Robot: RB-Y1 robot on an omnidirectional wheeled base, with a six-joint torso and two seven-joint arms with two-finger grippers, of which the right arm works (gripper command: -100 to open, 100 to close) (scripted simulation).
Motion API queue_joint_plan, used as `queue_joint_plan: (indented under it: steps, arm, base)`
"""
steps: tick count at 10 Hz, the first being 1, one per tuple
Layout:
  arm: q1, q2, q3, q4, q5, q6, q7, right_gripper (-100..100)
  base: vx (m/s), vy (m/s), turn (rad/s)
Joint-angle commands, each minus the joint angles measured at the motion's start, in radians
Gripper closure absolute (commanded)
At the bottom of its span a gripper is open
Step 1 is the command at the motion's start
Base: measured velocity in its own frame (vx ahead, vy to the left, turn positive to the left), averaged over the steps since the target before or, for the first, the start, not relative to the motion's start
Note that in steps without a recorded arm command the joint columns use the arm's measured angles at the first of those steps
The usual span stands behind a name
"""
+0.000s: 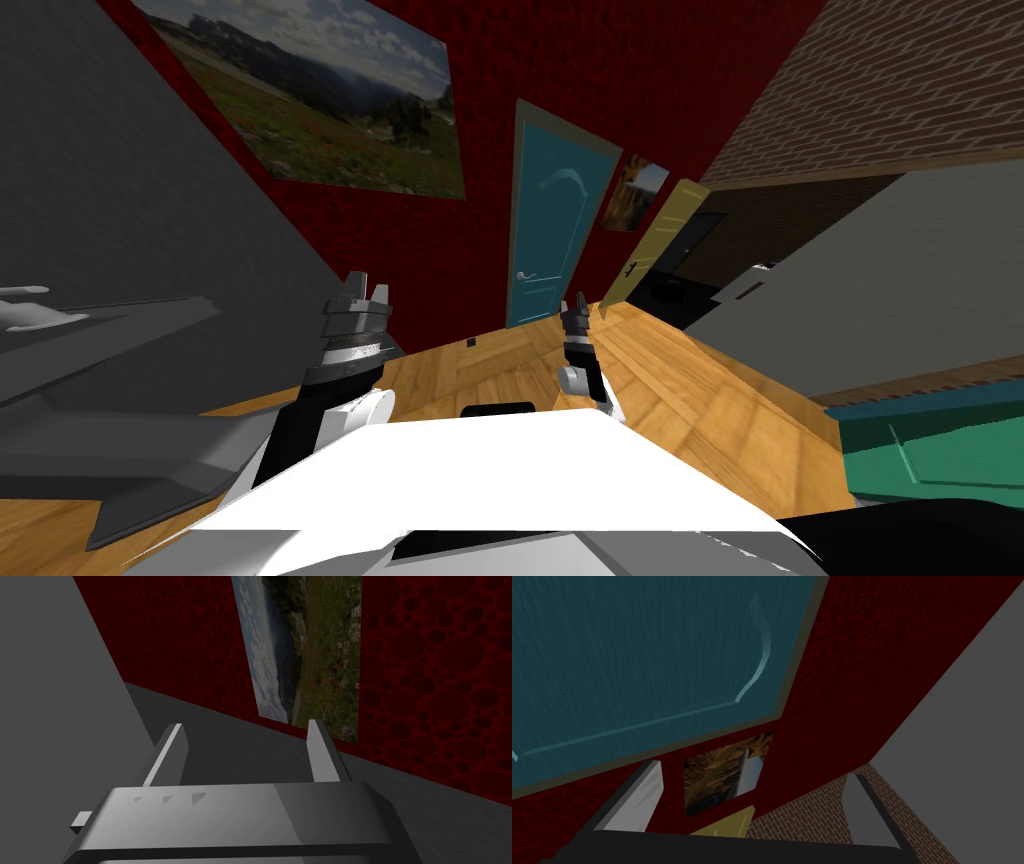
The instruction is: Pull the door open
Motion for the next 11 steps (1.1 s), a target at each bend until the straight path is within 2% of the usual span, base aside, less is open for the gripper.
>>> queue_joint_plan:
  steps: [1, 8, 9, 11]
  arm:
    - [-0.018, -0.009, -0.001, 0.044, -0.001, -0.007, 0.001, -100]
    - [-0.124, -0.048, -0.012, 0.267, -0.005, -0.047, 0.009, -100]
    - [-0.124, -0.048, -0.012, 0.279, -0.005, -0.047, 0.009, -100]
    - [-0.157, -0.059, -0.015, 0.342, -0.006, -0.060, 0.011, -100]
  base:
    - [0.100, -0.042, 0.074]
    - [0.091, -0.055, 0.092]
    - [0.058, -0.036, 0.037]
    - [0.060, -0.044, 0.088]
